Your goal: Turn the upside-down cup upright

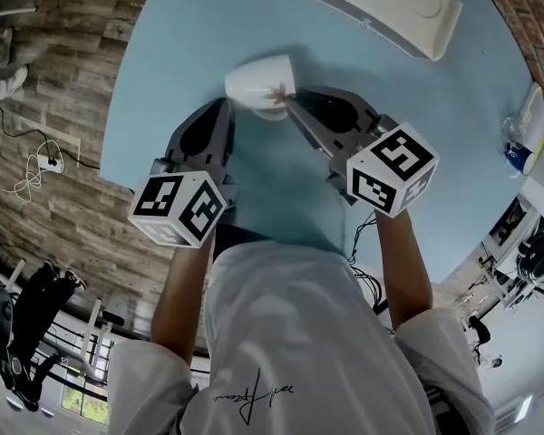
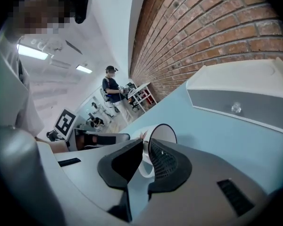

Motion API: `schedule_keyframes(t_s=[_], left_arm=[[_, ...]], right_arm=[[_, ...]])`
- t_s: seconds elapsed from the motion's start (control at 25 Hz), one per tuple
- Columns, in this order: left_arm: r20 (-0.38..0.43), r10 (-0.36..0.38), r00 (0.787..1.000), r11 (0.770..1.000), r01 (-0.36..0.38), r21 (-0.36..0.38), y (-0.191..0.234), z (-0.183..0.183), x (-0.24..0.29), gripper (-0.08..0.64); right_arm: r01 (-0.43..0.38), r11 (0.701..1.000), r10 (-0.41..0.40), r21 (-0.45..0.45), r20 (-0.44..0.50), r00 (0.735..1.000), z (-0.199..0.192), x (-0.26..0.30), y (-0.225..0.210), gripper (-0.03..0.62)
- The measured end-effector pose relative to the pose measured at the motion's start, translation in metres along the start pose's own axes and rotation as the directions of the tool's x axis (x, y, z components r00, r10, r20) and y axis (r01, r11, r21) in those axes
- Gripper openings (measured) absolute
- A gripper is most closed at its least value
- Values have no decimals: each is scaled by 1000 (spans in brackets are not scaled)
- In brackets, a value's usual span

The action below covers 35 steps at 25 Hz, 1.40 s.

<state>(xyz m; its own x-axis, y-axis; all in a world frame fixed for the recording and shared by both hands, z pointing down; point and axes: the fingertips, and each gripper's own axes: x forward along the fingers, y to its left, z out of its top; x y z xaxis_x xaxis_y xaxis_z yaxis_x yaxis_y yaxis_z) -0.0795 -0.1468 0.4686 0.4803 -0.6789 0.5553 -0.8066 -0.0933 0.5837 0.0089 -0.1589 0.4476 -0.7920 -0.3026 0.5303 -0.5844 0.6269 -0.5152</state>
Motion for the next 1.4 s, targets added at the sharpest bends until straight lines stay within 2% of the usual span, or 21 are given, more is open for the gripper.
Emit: schedule_keyframes(t_s=[0.32,1.4], left_arm=[[8,14,1000,1000,-14,-5,3,0,0,8],[-15,1,1000,1000,-1,-12,0,-12,1,9]], right_arm=[[-79,995,80,67,-10,997,-9,1,7,23],[-91,991,94,100,-29,995,-20,-12,24,23]])
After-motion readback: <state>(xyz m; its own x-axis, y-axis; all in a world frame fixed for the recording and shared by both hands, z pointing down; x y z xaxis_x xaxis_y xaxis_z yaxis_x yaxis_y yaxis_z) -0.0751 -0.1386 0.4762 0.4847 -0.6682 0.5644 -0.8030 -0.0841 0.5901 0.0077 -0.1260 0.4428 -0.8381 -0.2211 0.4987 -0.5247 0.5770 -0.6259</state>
